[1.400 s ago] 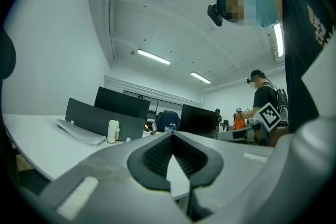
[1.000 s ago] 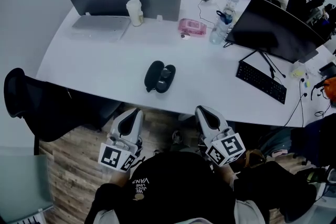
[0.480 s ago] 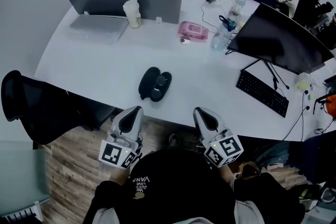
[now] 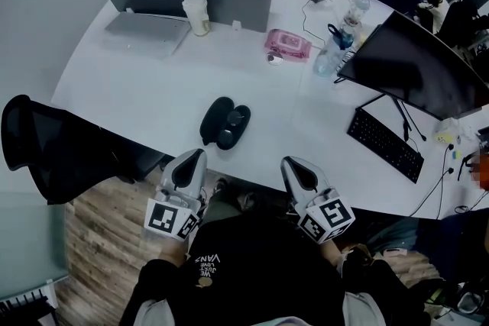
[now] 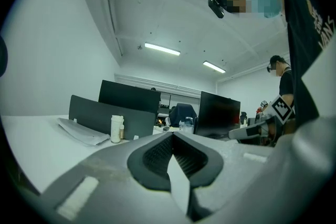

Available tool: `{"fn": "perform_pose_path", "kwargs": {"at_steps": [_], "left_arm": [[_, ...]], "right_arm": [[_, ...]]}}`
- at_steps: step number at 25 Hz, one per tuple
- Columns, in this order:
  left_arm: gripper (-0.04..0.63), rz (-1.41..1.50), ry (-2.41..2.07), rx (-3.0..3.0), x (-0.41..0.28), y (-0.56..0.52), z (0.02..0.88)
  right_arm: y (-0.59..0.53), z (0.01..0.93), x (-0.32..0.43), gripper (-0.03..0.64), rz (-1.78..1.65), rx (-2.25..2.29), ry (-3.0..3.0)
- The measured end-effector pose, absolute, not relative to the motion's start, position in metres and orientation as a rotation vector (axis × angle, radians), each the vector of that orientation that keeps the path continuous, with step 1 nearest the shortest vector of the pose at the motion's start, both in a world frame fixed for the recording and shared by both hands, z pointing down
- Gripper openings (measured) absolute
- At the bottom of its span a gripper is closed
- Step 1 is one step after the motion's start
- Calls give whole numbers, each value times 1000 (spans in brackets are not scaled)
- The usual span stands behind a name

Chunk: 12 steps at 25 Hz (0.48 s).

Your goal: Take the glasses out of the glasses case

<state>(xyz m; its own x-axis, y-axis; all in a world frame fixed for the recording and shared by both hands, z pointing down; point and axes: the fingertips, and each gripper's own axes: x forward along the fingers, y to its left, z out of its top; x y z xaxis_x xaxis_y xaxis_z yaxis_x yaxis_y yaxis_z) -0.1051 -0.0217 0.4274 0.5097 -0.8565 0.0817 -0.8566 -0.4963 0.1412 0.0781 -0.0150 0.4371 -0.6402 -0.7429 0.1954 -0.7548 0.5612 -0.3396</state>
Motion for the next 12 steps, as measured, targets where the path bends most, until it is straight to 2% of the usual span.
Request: {"fn": "perform_pose_path", "kwargs": {"at_steps": [12], "left_arm": [[2, 58, -1414, 2591, -114, -72, 452]], "right_arm": [[-46, 434, 74, 2, 627, 1452, -2704]]}}
